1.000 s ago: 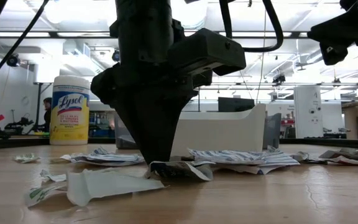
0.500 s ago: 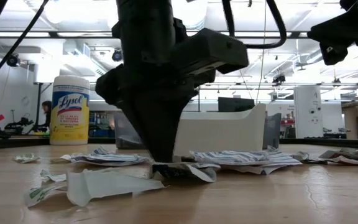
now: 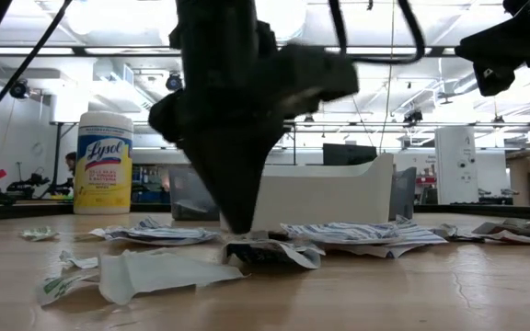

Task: Pick & Place First Aid Supplies
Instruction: Put the alcohol pad into the bottom left black bin

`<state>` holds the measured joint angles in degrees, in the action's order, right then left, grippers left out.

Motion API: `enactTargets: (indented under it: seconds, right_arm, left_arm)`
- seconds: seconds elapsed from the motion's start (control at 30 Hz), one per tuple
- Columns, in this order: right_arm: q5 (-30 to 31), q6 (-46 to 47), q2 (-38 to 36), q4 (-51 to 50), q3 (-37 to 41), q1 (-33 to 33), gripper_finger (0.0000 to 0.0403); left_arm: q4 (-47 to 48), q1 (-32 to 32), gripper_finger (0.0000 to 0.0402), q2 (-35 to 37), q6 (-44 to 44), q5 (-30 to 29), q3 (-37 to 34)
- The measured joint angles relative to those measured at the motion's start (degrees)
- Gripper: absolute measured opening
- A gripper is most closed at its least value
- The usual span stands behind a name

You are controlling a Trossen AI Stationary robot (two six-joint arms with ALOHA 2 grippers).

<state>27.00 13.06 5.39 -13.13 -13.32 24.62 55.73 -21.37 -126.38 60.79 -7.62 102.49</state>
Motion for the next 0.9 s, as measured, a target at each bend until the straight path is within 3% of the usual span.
enactTargets:
  seconds: [0.2,0.33,0.43,0.67,0.9]
  right_arm:
    - [0.0,0.0,0.0,0.02,0.0,0.0,0.0052]
    - [0.0,0.0,0.0,0.02,0.0,0.0,0.0052]
    - [0.0,0.0,0.0,0.02,0.0,-0.01,0.0052]
    - [0.0,0.0,0.0,0.04,0.0,-0.02,0.0052]
    - [0.0,0.06,0.0,0.09,0.0,-0.02,0.0052]
  left_arm:
    - [0.01,-0.11,0.0,0.1,-3.5,-0.72,3.11]
    - [-0.51,-0.11,0.0006,0.1,-3.81,2.29,3.61]
    - [-1.12,-0.13,0.0029,0.1,-3.29,5.04,3.03]
    - [-1.24,-0.13,0.0099,0.15,-1.17,5.33,2.25]
    - [-1.62,-0.13,0.0111,-0.76,-1.07,5.33,2.24]
